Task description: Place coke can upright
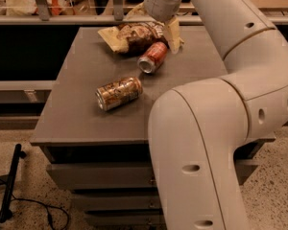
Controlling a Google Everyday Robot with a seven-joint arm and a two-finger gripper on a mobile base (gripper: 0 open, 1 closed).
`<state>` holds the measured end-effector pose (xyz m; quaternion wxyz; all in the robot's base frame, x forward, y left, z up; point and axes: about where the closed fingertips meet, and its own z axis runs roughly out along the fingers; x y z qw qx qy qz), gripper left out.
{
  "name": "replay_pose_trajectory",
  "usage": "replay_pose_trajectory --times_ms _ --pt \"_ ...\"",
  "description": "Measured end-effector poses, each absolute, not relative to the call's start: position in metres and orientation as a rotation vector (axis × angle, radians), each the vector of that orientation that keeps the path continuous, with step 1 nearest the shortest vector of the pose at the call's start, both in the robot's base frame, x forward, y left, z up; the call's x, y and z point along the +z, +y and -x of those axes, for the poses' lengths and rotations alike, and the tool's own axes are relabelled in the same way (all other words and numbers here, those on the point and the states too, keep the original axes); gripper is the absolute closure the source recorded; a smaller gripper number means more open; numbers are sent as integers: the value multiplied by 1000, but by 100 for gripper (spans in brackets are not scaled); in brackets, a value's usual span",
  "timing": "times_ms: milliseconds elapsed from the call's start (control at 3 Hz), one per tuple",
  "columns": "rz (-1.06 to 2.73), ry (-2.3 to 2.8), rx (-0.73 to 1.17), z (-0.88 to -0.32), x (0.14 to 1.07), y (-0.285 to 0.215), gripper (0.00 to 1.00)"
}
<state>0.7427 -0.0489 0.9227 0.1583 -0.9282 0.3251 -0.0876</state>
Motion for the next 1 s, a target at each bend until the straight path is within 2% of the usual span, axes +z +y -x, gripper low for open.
replay_pose_trajectory --times_ms 1000 --pt "2667 905 -120 -723 907 -70 0"
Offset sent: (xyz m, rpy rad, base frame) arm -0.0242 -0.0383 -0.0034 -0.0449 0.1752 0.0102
